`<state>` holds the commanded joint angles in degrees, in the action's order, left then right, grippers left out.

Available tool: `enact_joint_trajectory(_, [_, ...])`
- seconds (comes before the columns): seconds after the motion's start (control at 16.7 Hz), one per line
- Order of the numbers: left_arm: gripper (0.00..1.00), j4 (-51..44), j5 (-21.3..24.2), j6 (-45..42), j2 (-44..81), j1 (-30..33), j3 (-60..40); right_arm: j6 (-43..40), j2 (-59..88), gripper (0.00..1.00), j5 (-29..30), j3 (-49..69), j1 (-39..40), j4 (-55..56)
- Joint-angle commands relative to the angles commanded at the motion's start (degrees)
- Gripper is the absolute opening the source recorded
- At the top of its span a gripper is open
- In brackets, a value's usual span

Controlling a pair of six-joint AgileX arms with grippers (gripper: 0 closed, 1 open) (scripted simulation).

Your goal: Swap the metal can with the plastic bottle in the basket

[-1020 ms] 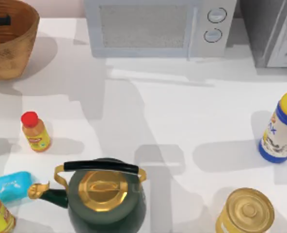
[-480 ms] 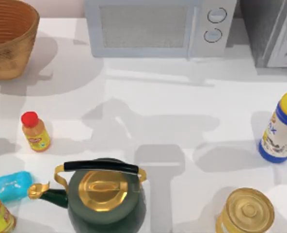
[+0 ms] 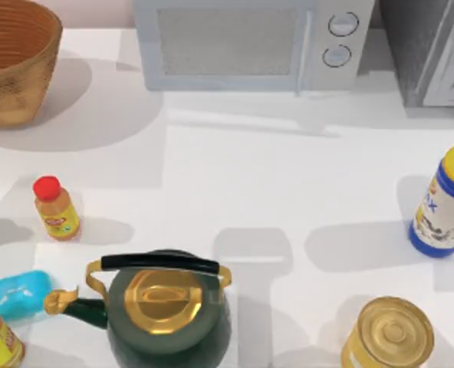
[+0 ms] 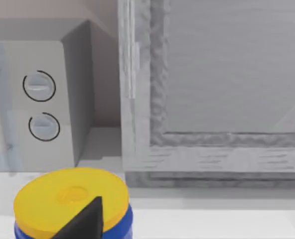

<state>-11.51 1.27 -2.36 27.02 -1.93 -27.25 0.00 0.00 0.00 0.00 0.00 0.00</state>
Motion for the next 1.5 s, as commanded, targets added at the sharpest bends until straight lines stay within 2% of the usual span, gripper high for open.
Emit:
enact_joint_trajectory(0.18, [0.0, 5.99, -0.62, 1.11, -14.34, 0.95, 14.4, 0.0, 0.0, 1.0, 0.0, 0.0, 0.0, 0.0])
enact_joint_trajectory(0.42, [0.0, 10.68, -1.16, 2.16, -25.15, 1.76, 25.35, 0.0, 0.0, 1.0, 0.0, 0.0, 0.0, 0.0])
enact_joint_trajectory(0.9, [0.0, 11.4, -1.28, 2.23, -26.74, 1.77, 27.25, 0.0, 0.0, 1.0, 0.0, 0.0, 0.0, 0.0])
enact_joint_trajectory(1.2, [0.0, 16.6, 2.46, 2.13, -18.05, 2.33, 22.73, 0.0, 0.0, 1.0, 0.0, 0.0, 0.0, 0.0])
enact_joint_trajectory(1.5, [0.0, 28.85, 13.23, 1.75, 4.56, 6.13, 12.14, 0.0, 0.0, 1.0, 0.0, 0.0, 0.0, 0.0])
